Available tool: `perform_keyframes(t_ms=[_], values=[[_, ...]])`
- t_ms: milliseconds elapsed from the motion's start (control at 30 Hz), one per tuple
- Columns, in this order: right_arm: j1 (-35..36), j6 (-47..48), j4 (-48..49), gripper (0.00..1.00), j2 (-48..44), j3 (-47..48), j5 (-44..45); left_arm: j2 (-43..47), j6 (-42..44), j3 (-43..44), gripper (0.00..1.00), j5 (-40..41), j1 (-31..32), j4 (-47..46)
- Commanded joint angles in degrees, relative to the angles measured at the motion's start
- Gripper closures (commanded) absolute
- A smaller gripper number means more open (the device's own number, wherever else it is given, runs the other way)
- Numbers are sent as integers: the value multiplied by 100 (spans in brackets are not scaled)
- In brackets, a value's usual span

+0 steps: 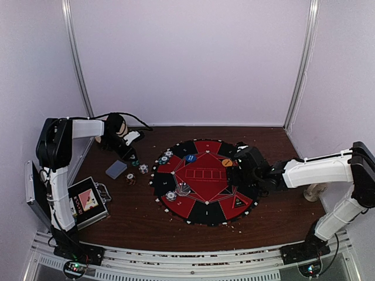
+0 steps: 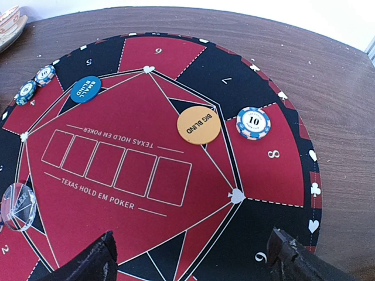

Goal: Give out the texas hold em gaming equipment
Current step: Pick up the pile of poker chips from the pile of poker chips, then place the poker chips pile on the poker table mat.

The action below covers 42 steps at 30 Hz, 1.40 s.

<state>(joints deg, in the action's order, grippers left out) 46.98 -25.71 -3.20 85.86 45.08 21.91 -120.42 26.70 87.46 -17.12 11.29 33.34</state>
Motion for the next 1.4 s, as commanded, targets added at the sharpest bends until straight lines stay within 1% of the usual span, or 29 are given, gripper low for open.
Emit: perform_keyframes(t_ms=[0, 367, 500, 700, 767, 933, 1133, 1267, 1367], values=[[31, 18, -8, 10, -98, 121, 89, 278, -15, 3, 75, -61, -38, 32], [33, -9, -5, 10, -118, 110, 120, 676, -13, -36, 76, -1, 204, 85], [36, -59, 24, 10, -242, 46, 268, 741, -33, -27, 76, -22, 398, 137], [29, -74, 87, 9, -544, -89, 427, 850, -99, 73, 77, -63, 873, 295], [25, -67, 91, 9, -569, -109, 429, 870, -141, 130, 77, -109, 909, 296], [22, -58, 83, 9, -495, -80, 363, 787, -157, 261, 77, -5, 910, 317], [23, -56, 78, 9, -500, -78, 343, 677, -91, 407, 77, -364, 920, 532], [22, -48, 99, 9, -477, -78, 357, 599, -89, 459, 77, -407, 1056, 588], [26, -86, 55, 9, -440, -56, 491, 491, -153, 509, 77, -349, 1291, 594]])
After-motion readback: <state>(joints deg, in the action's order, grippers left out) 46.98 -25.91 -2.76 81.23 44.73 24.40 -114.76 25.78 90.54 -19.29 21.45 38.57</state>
